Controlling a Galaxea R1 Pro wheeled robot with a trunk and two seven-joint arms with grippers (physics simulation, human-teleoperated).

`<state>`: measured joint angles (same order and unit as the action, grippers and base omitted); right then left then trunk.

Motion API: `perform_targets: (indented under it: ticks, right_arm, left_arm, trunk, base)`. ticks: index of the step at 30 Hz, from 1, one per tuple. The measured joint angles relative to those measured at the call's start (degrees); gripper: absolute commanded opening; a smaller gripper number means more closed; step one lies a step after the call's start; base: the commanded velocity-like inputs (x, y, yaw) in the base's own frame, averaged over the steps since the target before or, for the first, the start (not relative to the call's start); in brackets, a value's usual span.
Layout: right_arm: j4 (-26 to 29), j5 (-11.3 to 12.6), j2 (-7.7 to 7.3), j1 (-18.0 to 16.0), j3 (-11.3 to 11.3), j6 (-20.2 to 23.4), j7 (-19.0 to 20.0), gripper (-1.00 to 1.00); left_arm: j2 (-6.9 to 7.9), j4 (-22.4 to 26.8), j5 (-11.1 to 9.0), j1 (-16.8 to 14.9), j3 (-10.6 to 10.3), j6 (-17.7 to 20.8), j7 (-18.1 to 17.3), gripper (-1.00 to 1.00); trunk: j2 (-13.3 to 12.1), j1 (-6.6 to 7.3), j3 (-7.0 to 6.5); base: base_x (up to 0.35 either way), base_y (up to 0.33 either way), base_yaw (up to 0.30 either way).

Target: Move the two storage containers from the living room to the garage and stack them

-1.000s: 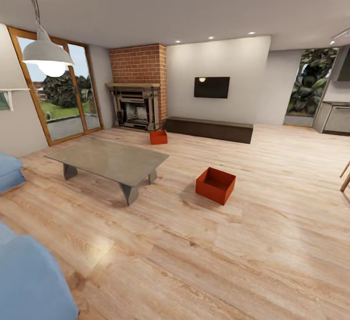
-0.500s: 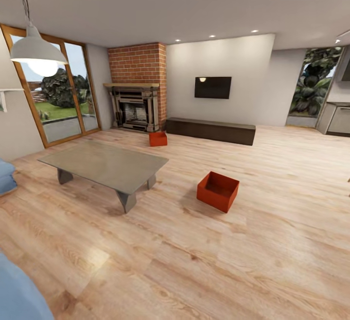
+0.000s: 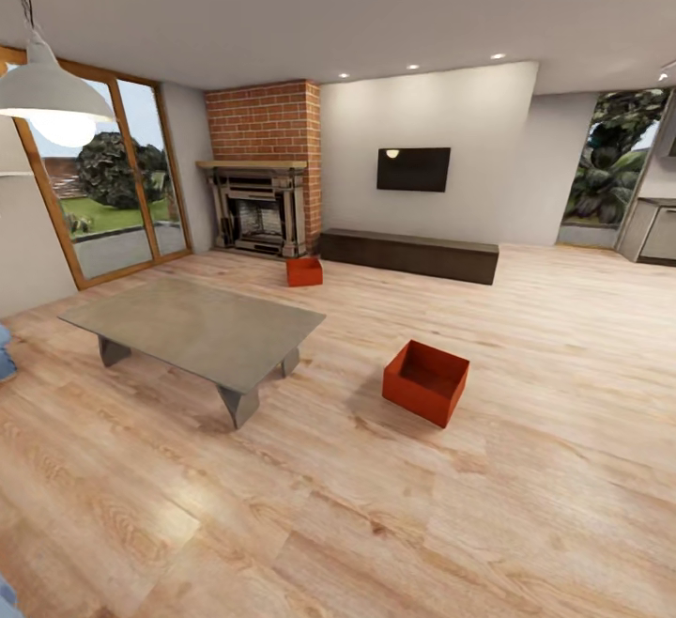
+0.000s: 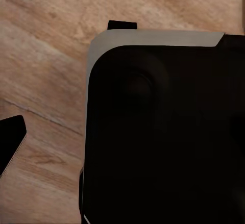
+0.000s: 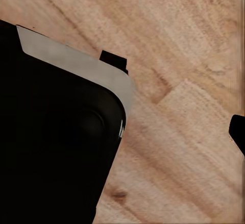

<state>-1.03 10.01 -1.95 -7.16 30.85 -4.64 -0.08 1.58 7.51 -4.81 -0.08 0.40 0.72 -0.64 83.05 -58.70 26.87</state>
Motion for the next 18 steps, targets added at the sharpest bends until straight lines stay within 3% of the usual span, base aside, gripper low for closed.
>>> perform_targets:
  ticks: [15, 18]
  right_arm:
    - [0.0, 0.6, 0.09, 0.0, 0.0, 0.0, 0.0, 1.00]
    - [0.0, 0.5, 0.09, 0.0, 0.0, 0.0, 0.0, 1.00]
  left_arm:
    - [0.00, 0.0, 0.0, 0.0, 0.0, 0.0, 0.0, 1.00]
    - [0.00, 0.0, 0.0, 0.0, 0.0, 0.0, 0.0, 1.00]
  trunk:
    - [0.0, 0.00, 0.00]
    - [0.0, 0.00, 0.00]
  base:
    - [0.323, 0.000, -0.201]
    - [0.323, 0.000, -0.035]
